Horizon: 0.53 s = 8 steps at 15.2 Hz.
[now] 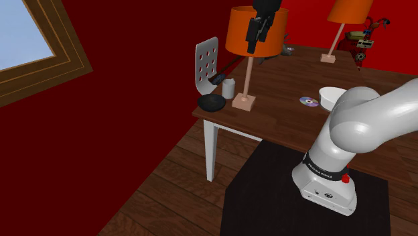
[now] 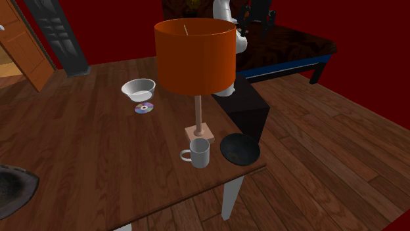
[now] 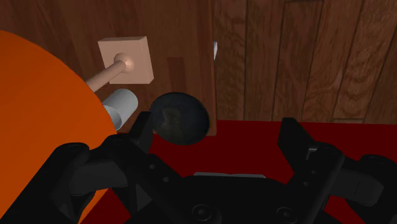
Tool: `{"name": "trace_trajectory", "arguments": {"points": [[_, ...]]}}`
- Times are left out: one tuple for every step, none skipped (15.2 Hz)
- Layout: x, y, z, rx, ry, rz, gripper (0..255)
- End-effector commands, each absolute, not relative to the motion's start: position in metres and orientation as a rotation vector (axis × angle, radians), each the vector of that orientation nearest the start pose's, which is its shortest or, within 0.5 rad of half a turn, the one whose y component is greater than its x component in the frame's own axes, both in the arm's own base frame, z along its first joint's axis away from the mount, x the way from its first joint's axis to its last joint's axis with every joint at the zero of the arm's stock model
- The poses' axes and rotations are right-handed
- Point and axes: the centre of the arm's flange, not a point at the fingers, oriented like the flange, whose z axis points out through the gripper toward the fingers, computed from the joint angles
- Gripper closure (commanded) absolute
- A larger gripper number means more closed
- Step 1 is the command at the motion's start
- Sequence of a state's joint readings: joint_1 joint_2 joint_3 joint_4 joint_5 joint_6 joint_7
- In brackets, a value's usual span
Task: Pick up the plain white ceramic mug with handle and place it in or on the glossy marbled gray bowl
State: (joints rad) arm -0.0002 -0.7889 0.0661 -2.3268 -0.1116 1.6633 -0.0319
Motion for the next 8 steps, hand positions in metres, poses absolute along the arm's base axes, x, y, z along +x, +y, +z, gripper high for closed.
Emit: {"name": "trace_trajectory", "arguments": {"points": [[0.316, 0.017, 0.615, -3.29, -0.139, -0.207, 0], [0.324, 0.008, 0.607, -3.287, -0.157, -0.193, 0], [0.332, 0.0, 0.6, -3.284, -0.174, -0.18, 0], [0.34, -0.009, 0.592, -3.281, -0.192, -0.166, 0], [0.348, -0.017, 0.585, -3.278, -0.209, -0.152, 0], [0.356, -0.026, 0.577, -3.275, -0.226, -0.139, 0], [0.364, -0.034, 0.569, -3.272, -0.243, -0.125, 0], [0.373, -0.042, 0.561, -3.268, -0.261, -0.112, 0]]}}
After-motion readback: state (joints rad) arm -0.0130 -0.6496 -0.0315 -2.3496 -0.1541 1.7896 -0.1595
